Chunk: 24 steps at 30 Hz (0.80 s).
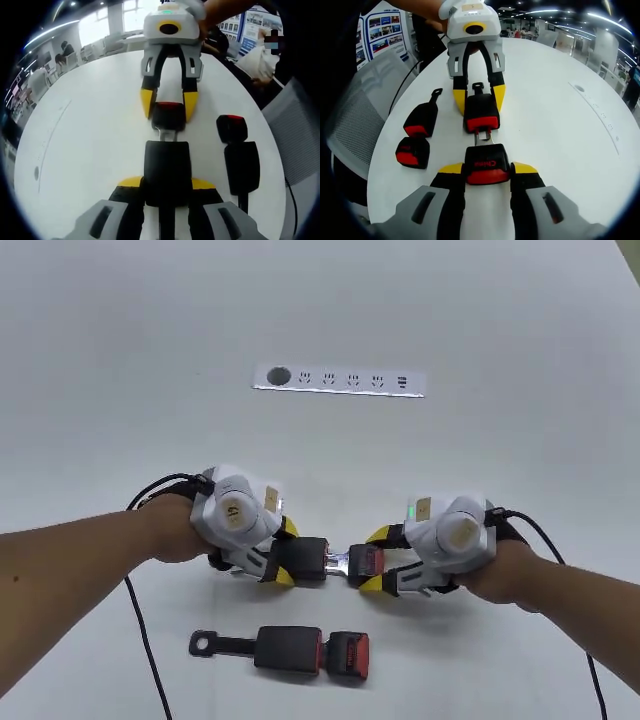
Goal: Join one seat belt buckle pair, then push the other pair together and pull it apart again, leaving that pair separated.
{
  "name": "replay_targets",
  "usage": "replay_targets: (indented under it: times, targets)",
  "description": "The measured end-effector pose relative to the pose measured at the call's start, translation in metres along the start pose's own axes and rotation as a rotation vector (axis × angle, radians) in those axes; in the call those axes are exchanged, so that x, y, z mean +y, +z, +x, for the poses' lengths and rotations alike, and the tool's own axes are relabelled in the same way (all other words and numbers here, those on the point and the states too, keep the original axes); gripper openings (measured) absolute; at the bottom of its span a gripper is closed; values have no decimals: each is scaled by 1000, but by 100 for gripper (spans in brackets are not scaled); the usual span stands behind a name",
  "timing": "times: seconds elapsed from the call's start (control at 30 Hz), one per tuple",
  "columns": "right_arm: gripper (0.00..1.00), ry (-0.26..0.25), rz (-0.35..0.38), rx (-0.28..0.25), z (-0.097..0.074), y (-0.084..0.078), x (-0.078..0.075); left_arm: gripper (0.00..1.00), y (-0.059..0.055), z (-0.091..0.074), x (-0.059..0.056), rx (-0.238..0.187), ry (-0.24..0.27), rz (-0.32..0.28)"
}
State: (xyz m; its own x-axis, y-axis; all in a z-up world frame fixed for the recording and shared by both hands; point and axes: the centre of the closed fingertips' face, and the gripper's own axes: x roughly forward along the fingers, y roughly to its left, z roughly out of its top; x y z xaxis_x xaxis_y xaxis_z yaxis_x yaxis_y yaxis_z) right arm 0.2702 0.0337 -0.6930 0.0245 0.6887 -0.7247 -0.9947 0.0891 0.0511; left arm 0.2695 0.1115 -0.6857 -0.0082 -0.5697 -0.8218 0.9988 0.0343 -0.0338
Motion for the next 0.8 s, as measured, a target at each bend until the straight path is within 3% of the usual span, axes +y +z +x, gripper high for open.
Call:
replay_targets:
  times: [0.8]
  targets:
    - [33,9,-12,37,-50,-43,3,34,-2,2,1,8,4,-12]
